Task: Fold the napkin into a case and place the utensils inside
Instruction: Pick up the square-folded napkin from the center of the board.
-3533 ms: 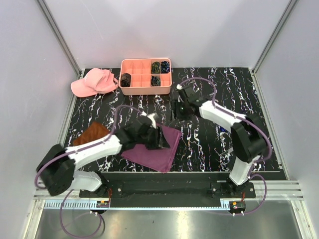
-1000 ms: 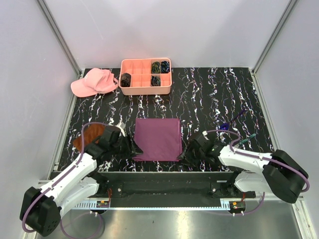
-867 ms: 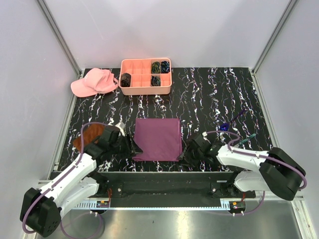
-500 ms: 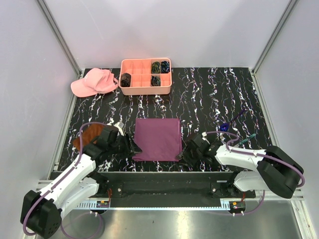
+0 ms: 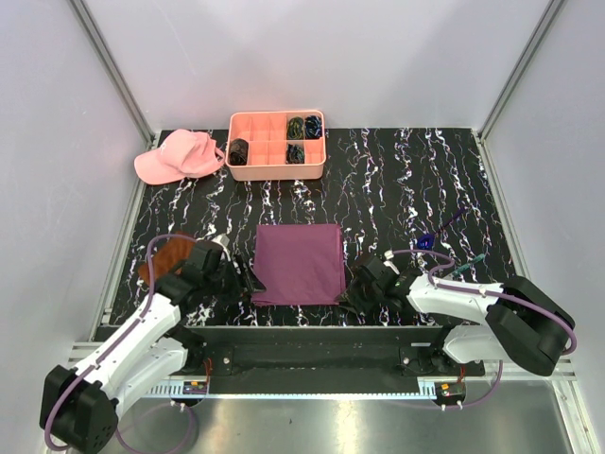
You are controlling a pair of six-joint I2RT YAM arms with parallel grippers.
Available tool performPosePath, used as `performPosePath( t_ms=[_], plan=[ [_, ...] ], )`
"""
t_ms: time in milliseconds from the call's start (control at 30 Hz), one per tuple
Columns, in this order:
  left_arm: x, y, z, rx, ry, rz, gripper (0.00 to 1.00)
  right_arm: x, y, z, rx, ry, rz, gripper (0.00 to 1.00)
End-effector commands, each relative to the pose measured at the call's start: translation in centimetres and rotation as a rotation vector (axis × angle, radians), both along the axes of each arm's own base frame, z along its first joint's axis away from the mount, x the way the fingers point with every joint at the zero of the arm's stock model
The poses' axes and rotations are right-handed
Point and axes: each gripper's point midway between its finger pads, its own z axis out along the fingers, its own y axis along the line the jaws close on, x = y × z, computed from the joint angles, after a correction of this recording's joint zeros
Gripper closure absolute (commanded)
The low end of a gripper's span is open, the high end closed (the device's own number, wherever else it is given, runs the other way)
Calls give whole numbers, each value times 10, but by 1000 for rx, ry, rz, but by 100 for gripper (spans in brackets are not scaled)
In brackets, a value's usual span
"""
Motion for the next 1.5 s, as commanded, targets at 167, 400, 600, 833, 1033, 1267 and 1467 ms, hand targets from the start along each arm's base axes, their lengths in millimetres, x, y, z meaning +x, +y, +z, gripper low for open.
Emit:
performPosePath(
  t_ms=[167,400,600,833,1033,1267,1467],
  plan=[
    [13,7,-9,51,-4,52,32,3,-2,3,-10,-21,-20,85],
    [17,-2,-16,2,-1,52,34,1,-3,5,-4,-21,-22,91],
    [13,0,-26,6,31,61,44,2,-6,7,-6,-30,-32,92],
    [12,1,-34,15,57,73,52,3,-5,11,2,-38,-30,91],
    [14,-9,-31,-36,52,51,64,3,-3,12,4,-39,-17,90],
    [18,-13,-16,-67,4,32,100,2,-2,21,-6,-64,31,91],
    [22,-17,2,-95,-33,24,100,8,-2,40,-35,-137,98,91]
  ],
)
